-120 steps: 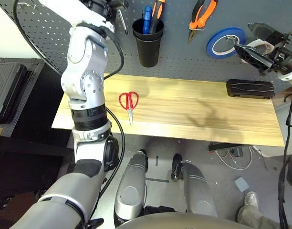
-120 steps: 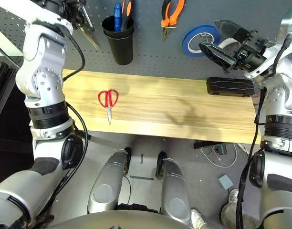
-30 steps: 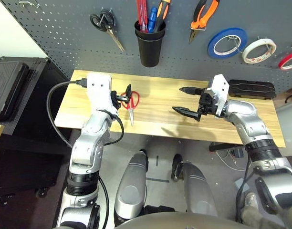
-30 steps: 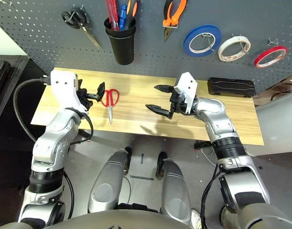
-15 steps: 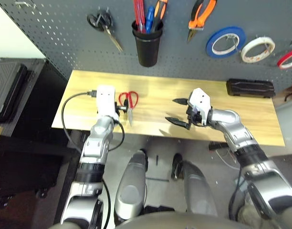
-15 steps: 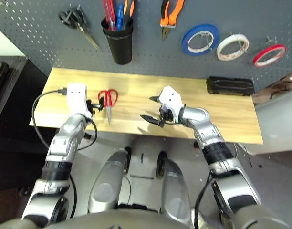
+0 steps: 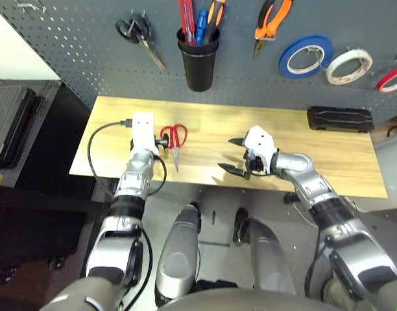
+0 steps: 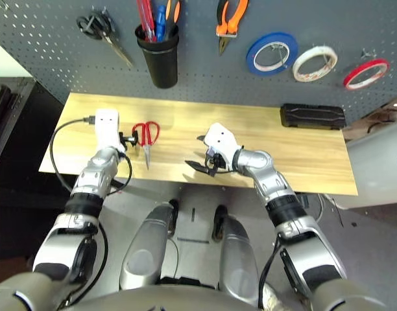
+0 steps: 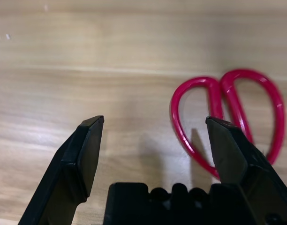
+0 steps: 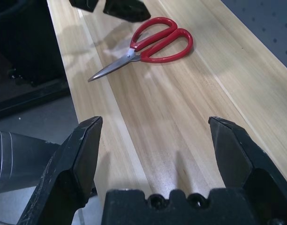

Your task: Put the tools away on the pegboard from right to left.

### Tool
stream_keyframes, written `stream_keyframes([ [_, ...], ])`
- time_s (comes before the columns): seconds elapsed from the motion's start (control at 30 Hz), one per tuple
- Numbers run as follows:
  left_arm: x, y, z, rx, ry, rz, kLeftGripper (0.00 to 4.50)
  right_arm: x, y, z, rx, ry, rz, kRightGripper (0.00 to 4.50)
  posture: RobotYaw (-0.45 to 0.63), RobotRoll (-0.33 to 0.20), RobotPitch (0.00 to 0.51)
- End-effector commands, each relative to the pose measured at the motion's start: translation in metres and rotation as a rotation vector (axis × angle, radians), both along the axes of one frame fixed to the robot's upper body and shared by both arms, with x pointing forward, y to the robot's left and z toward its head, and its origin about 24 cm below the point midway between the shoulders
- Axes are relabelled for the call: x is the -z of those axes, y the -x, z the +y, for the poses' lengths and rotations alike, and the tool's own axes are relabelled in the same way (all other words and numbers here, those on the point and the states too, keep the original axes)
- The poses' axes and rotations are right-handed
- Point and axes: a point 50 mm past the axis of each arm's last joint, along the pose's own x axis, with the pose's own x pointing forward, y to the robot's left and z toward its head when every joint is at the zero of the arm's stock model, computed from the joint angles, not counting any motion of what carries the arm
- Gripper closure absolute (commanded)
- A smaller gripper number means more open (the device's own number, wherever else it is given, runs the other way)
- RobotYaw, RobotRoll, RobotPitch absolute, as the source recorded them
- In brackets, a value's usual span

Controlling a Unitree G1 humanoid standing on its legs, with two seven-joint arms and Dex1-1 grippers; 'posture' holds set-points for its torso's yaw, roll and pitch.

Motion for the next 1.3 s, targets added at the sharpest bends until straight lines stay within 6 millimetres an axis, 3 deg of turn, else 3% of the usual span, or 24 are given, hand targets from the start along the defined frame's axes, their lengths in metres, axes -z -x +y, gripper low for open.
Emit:
stream_keyframes([
  [0.03,0.019,0.003,0.0,-0.034,0.013,0.079,0.05,0.006,0.004,0.003,-0.006,0.012,0.024,0.0,0.26,0.0,0.319],
  [0.4,0.042,0.005,-0.005,-0.042,0.045,0.189,0.05,0.002,0.004,0.001,-0.026,0.02,0.012,0.0,0.25,0.0,0.312],
  [0.43,0.043,0.006,-0.005,-0.04,0.046,0.193,0.21,0.002,0.004,0.001,-0.027,0.022,0.011,0.0,0.25,0.0,0.312],
  [0.5,0.045,0.007,-0.006,-0.04,0.049,0.204,0.68,0.002,0.003,0.0,-0.028,0.025,0.01,0.0,0.25,0.0,0.31],
  [0.83,0.047,0.008,-0.006,-0.061,0.099,0.182,4.48,0.002,0.003,0.0,-0.042,0.038,0.0,0.0,0.26,0.0,0.303],
  [1.1,0.035,0.001,-0.008,-0.084,0.149,0.107,4.48,0.0,0.0,0.001,-0.048,0.033,-0.019,0.0,0.27,0.0,0.298],
  [1.3,0.006,-0.004,-0.006,-0.109,0.269,-0.093,4.48,-0.008,-0.003,0.0,-0.045,-0.026,-0.062,0.0,0.28,0.0,0.29],
])
